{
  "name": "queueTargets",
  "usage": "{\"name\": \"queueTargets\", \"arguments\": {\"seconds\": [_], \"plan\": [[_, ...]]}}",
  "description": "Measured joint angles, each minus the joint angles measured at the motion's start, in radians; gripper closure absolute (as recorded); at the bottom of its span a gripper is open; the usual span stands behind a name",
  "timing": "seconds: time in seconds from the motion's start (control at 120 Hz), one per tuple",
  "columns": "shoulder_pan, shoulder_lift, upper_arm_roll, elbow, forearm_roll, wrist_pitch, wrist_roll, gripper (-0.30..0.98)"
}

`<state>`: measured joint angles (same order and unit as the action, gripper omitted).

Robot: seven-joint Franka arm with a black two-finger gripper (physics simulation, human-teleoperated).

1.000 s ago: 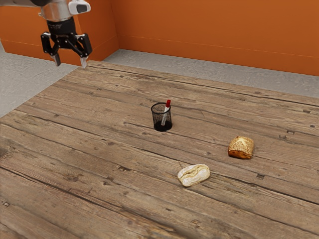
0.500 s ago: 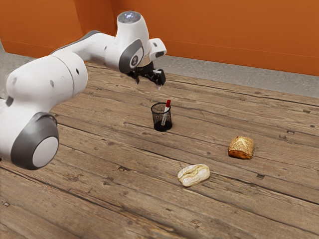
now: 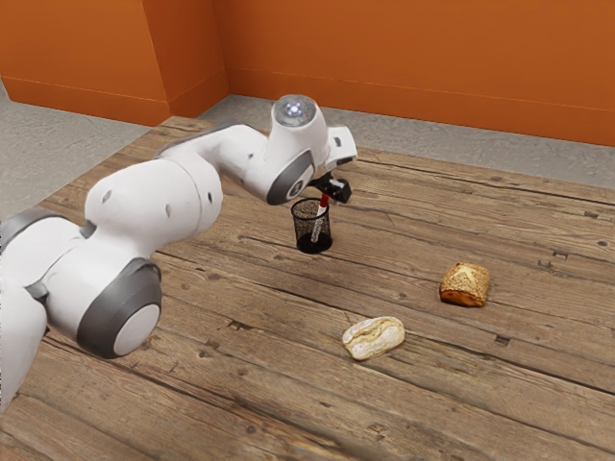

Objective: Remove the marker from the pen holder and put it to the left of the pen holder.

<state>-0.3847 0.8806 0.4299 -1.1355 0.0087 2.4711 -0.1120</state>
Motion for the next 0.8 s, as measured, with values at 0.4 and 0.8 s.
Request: {"name": "queueTargets", "arguments": {"seconds": [0.4,0.8], "plan": [[-0.014,0.044,0.004,-0.009,0.197,0.064,-0.236,0.2],[-0.02,0.043,0.007,-0.015,0.204,0.075,-0.375,0.62]]}}
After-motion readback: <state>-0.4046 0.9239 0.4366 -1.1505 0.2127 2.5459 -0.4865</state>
